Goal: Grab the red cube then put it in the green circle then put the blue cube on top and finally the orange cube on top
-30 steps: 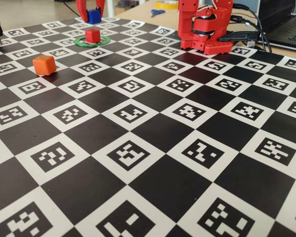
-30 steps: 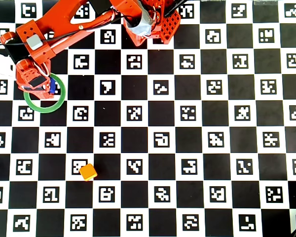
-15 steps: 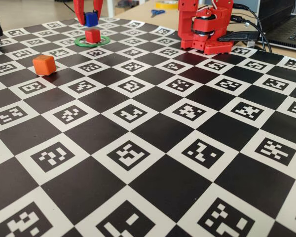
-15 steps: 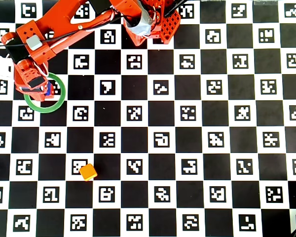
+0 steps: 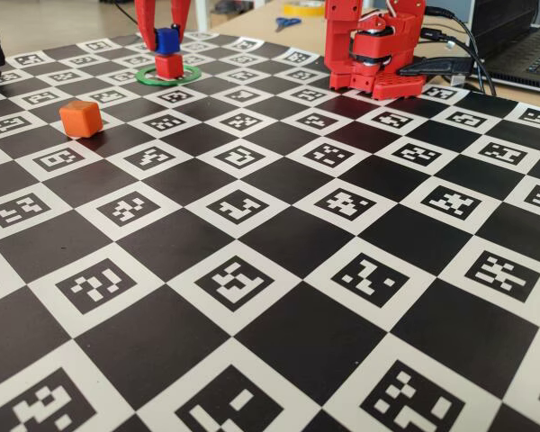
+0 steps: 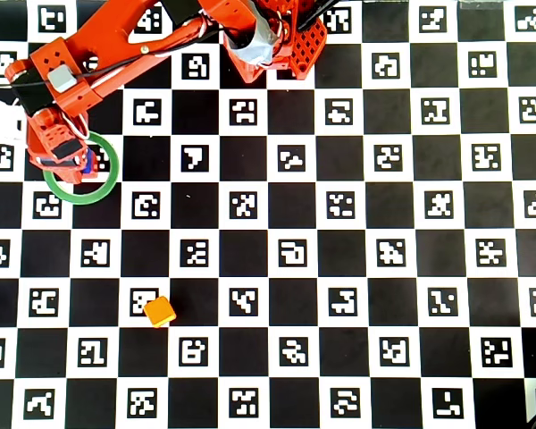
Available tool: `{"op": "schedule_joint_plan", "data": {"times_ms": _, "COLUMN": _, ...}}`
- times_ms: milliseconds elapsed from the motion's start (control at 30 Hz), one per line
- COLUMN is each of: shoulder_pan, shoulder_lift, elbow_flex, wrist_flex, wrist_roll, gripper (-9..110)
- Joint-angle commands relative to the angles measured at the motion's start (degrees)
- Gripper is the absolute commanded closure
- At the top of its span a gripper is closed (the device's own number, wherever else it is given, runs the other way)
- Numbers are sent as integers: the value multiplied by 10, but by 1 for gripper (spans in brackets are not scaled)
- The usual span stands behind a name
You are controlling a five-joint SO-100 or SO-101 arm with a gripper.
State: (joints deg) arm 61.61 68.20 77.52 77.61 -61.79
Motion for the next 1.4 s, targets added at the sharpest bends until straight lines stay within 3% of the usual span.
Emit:
{"op": "schedule_joint_plan", "data": {"times_ms": 0, "shoulder_pan": 7, "shoulder_lift": 20, "elbow_flex": -6, "wrist_flex": -7, "wrist_roll": -3, "gripper": 101}}
{"op": "schedule_joint_plan", "data": {"times_ms": 533, "shoulder_pan": 9, "shoulder_lift": 19, "elbow_flex": 4, "wrist_flex": -17, "wrist_roll": 2, "gripper": 96}}
{"op": "schedule_joint_plan", "data": {"times_ms": 1367, "shoulder_pan": 16, "shoulder_lift": 24, "elbow_flex": 10, "wrist_flex": -31, "wrist_roll": 47, "gripper": 64}}
